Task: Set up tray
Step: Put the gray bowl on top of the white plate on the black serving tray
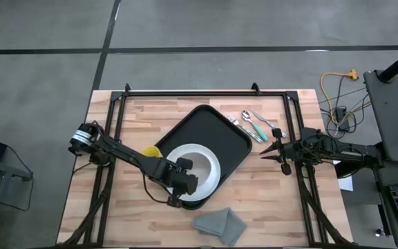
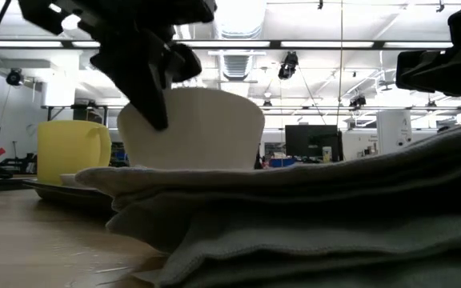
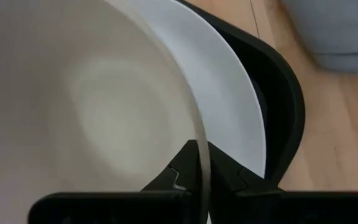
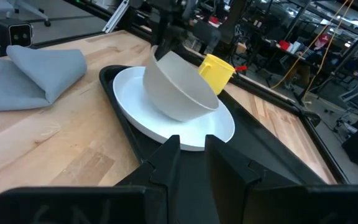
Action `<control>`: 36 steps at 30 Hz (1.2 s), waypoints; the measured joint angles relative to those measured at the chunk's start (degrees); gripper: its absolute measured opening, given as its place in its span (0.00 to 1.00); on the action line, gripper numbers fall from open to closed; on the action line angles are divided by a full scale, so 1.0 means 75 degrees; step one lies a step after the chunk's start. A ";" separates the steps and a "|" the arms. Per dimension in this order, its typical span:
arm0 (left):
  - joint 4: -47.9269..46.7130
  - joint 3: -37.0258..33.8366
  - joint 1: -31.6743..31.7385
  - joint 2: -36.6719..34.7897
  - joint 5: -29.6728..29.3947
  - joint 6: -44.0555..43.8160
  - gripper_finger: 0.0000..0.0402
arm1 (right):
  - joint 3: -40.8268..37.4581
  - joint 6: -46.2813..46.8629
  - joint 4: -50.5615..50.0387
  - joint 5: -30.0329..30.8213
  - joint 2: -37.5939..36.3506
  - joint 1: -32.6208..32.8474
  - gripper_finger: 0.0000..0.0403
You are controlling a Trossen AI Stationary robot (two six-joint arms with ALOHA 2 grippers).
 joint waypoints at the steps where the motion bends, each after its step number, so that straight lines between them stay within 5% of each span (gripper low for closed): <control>1: 0.0000 0.0004 0.0001 0.0066 0.0073 0.0000 0.00 | 0.0000 0.0000 0.0000 0.0000 0.0000 0.0002 0.17; 36: -0.0085 0.0032 0.0112 0.0225 0.0600 -0.0493 0.00 | 0.0000 -0.0005 0.0000 0.0000 0.0000 0.0002 0.17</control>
